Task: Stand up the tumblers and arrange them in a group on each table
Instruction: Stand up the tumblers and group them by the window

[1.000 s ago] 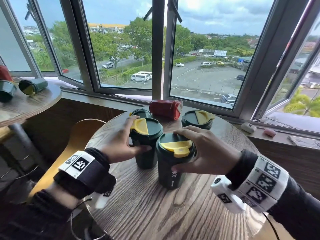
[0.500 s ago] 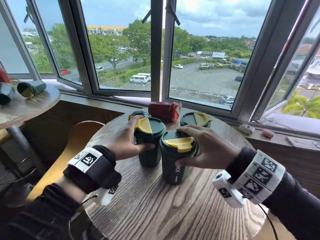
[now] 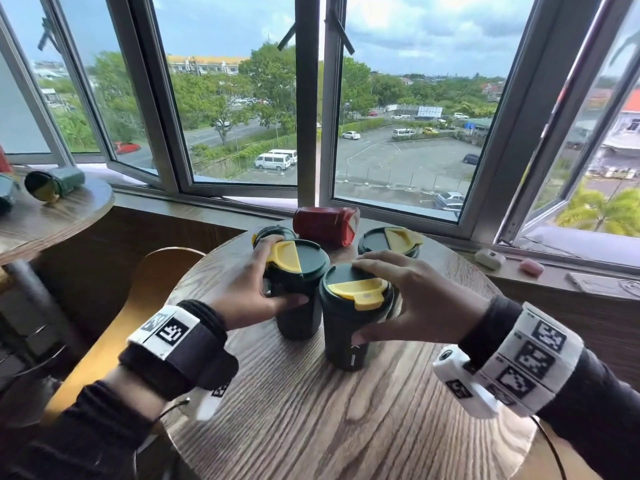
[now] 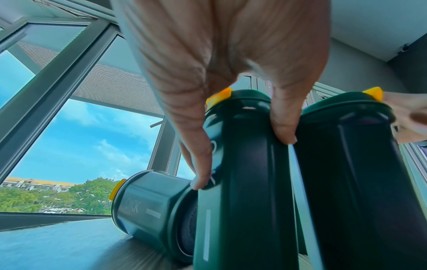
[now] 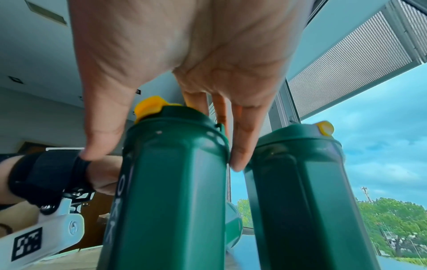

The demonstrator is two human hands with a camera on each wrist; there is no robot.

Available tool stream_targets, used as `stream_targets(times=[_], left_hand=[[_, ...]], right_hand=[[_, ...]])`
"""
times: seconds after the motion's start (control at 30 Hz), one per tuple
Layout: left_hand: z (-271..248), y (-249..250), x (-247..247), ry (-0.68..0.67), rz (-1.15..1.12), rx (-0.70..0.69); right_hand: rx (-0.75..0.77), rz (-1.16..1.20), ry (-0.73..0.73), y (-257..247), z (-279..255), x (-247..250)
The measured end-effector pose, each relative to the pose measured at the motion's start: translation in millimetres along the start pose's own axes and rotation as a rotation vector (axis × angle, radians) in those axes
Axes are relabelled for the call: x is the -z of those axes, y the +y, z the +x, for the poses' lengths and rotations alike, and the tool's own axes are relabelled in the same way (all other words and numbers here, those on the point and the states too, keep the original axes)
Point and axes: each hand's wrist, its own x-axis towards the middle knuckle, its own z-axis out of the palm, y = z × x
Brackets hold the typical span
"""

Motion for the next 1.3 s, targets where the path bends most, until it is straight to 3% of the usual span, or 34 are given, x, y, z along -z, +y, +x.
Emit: stream_targets(times=[0.23, 0.43, 0.63, 0.77, 0.93, 1.17, 1.3], left_hand=[[0, 2, -2, 0.002, -0.027, 0.016], [-1, 6, -2, 0.017, -0.050, 0.065], [-5, 3, 0, 0.041, 0.022, 0.113], [-6, 11, -4, 0.068, -0.066, 0.132], [-5, 7, -5, 0.072, -0.117, 0.153], [-5, 3, -4, 0.075, -0.087, 0.094], [-5, 6, -5, 0.109, -0.030, 0.034]], right_hand=[[0.075, -0.034, 0.174, 8, -1, 41], [0.001, -0.081, 0.339, 66, 46, 87], [-0.031, -0.186, 0.093, 129, 118, 79], [-0.011, -0.273, -0.139, 142, 154, 55], [-0.043, -0.362, -0.306, 148, 183, 24], [-0.068, -0.424, -0.371, 153, 201, 3], [-0.052, -0.372, -0.330, 155, 202, 0]])
